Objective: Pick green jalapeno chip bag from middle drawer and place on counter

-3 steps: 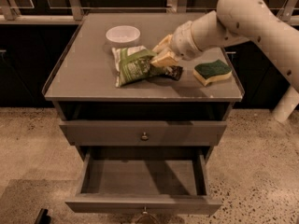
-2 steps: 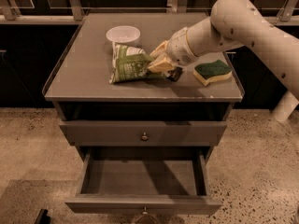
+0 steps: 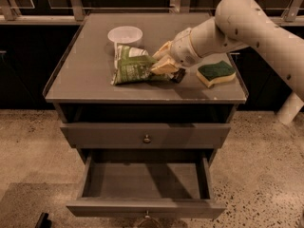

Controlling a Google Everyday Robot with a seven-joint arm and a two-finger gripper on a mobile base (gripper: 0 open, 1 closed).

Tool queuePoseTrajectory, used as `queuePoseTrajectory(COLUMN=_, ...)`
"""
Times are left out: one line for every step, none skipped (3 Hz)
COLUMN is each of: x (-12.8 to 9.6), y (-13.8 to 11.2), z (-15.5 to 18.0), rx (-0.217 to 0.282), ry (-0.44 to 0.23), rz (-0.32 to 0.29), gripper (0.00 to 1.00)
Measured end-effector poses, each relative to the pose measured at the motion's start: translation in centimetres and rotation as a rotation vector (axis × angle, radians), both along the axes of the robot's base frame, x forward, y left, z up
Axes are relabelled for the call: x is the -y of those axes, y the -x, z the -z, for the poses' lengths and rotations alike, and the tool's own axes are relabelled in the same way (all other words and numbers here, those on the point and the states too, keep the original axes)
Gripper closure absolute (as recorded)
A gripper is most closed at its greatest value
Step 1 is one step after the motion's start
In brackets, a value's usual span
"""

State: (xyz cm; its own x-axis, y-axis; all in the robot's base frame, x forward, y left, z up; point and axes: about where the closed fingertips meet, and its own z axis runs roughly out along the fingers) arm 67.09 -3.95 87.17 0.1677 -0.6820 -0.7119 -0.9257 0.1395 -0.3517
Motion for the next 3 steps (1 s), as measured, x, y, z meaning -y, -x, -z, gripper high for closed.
queuePoseTrajectory(x=0.00, y=0.00, z=0.00, rx=0.000, ry=0.000, rz=0.000, gripper=0.11)
queuePoseTrajectory(x=0.00, y=0.00, z=0.00, rx=0.000, ry=0.000, rz=0.000, gripper=0.00)
queuePoseTrajectory(x=-0.01, y=0.00, z=0.00, rx=0.000, ry=0.000, rz=0.000, gripper=0.00)
